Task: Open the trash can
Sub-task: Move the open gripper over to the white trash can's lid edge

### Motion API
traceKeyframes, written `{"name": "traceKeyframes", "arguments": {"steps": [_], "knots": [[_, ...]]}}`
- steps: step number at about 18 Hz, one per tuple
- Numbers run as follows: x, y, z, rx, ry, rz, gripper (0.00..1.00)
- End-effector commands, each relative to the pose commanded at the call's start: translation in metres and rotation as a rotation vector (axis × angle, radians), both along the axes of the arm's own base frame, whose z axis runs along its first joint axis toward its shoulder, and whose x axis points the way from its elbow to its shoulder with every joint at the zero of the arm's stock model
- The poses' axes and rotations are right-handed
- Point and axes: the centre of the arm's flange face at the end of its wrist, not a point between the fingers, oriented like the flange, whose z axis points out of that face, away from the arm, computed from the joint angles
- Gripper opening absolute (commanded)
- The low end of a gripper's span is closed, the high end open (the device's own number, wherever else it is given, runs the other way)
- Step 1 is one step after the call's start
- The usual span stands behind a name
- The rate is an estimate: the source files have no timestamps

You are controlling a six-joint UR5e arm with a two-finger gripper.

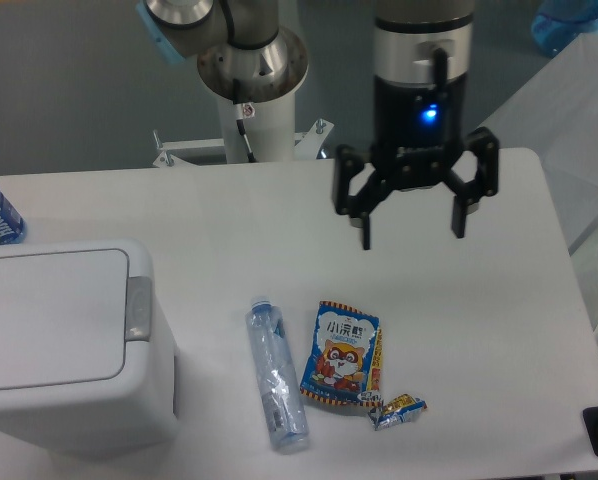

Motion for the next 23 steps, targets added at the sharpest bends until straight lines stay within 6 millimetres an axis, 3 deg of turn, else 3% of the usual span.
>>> {"name": "traceKeyframes", "arguments": {"steps": [7, 10, 16, 23], "knots": [[0.017, -0.002, 0.006, 0.014, -0.005, 0.002, 1.00], [0.037, 0.015, -0.001, 0.006, -0.015, -0.040, 1.00], [0.070, 0.061, -0.026, 0.042, -0.074, -0.024, 1.00], [0.099, 0.082, -0.070, 0.047, -0.216, 0.035, 1.00]]}}
